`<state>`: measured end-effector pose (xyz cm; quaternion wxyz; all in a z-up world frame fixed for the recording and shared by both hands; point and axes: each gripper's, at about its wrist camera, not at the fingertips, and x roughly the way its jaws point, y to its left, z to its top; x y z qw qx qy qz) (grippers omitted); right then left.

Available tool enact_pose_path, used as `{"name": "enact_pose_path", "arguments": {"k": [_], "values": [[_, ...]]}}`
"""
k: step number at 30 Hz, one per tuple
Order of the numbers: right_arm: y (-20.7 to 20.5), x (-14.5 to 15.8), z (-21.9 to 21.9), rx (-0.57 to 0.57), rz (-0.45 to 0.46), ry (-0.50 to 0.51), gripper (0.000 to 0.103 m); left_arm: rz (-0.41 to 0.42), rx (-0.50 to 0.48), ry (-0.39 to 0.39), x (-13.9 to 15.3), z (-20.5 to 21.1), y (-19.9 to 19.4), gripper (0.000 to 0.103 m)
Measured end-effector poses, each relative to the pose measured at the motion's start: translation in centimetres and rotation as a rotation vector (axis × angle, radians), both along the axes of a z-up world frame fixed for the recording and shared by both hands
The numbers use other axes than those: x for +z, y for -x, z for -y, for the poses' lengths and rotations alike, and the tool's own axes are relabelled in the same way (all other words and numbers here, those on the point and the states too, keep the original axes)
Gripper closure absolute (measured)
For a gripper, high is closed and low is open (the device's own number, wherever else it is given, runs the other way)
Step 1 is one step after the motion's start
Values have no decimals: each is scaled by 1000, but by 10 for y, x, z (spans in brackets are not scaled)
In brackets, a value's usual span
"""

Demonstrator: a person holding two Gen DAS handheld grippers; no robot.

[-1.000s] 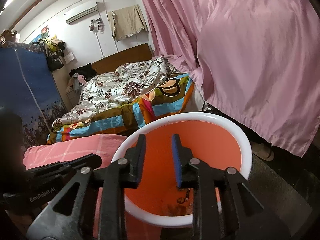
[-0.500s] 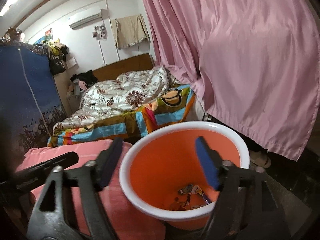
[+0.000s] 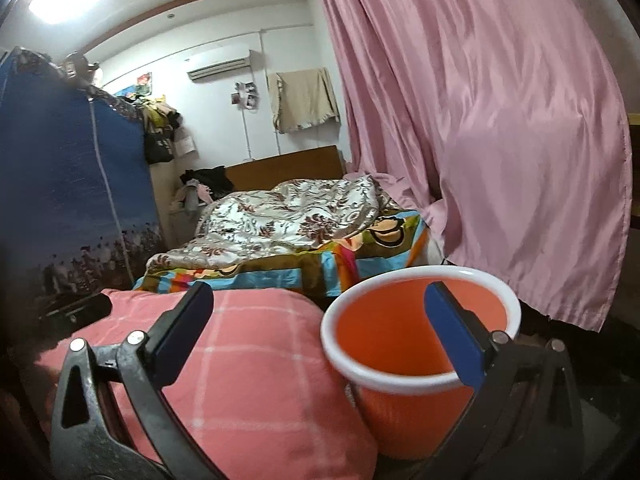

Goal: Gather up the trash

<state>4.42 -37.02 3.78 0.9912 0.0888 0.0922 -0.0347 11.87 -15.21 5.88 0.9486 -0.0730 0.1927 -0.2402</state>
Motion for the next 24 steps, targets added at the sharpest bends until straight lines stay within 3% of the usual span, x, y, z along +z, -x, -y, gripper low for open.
{"name": "enact_pose_path", "arguments": {"k": [11, 24], "values": [[44, -19, -46, 0, 35, 92, 0, 77, 94, -96, -26, -45, 55, 7], [50, -31, -36, -29, 3, 89, 0, 94, 108, -126, -41, -51, 64, 7]]}}
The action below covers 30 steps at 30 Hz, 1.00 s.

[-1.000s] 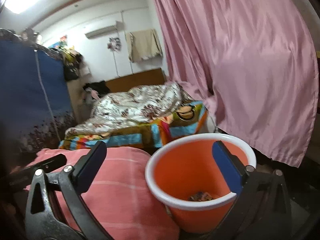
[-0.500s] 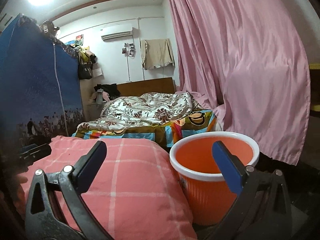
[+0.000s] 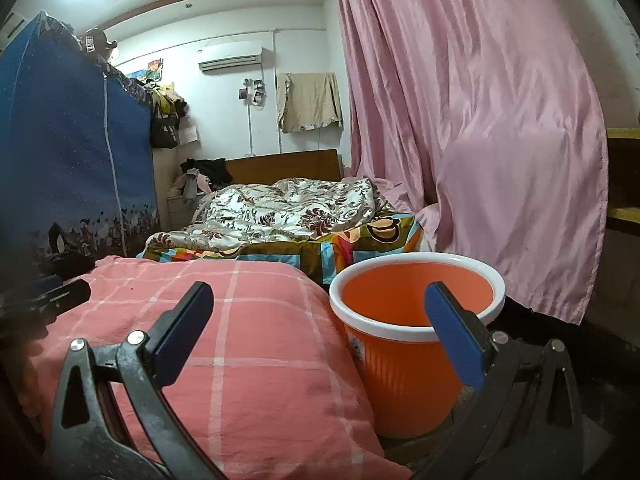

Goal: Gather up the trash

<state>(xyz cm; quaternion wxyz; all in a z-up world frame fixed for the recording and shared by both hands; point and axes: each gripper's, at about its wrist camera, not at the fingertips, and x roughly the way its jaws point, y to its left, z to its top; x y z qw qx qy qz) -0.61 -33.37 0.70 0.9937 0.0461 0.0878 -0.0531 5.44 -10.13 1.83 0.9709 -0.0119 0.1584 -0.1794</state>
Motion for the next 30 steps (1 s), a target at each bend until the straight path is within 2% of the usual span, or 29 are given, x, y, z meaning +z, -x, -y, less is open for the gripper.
{"name": "enact_pose_path", "arguments": {"k": [30], "values": [[-1, 1, -1, 9, -2, -1, 0, -9, 2, 7, -3, -2, -1, 7]]}}
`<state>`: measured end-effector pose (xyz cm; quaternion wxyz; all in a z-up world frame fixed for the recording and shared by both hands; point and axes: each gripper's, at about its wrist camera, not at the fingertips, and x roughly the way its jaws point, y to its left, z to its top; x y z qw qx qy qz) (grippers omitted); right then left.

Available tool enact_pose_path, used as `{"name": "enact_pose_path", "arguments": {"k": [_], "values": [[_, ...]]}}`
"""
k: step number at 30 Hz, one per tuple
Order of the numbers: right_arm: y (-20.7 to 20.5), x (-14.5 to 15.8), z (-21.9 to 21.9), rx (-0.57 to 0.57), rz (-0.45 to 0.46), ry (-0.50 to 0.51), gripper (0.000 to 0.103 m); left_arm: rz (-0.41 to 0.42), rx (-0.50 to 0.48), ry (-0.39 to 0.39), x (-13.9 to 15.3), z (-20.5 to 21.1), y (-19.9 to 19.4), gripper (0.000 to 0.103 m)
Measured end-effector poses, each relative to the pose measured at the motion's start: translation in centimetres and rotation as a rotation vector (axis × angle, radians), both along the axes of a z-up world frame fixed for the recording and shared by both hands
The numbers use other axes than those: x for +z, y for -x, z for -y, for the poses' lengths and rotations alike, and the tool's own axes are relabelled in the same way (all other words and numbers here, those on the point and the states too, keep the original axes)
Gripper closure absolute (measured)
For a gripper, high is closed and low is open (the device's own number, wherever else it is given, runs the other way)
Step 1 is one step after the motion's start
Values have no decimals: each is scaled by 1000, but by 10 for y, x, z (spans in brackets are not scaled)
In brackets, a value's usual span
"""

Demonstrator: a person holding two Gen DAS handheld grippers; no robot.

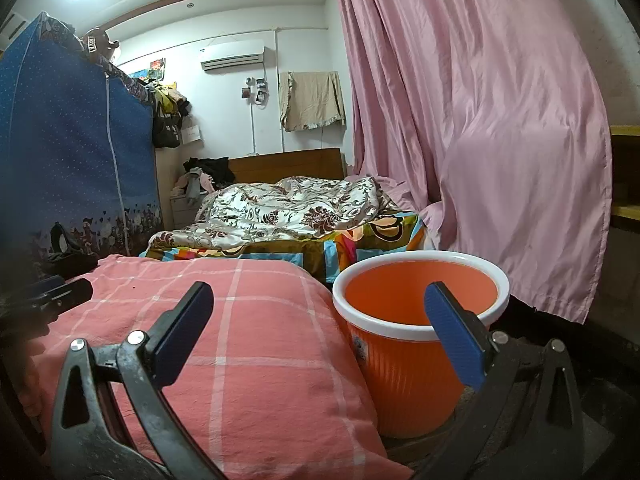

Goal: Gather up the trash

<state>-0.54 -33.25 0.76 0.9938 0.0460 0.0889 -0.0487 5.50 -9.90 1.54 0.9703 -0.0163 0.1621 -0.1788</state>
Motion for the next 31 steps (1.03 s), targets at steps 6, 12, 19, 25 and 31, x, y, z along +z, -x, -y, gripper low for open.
{"name": "enact_pose_path", "arguments": {"k": [6, 12, 19, 25, 31], "values": [[0, 0, 0, 0, 0, 1, 0, -4, -2, 3, 0, -1, -2, 7], [0, -1, -1, 1, -2, 3, 0, -3, 0, 3, 1, -1, -2, 7], [0, -2, -3, 1, -5, 2, 0, -3, 3, -29, -6, 1, 0, 7], [0, -3, -5, 3, -7, 4, 0, -7, 1, -42, -7, 3, -1, 7], [-1, -6, -10, 7, -9, 7, 0, -11, 3, -43, -7, 4, -1, 7]]}}
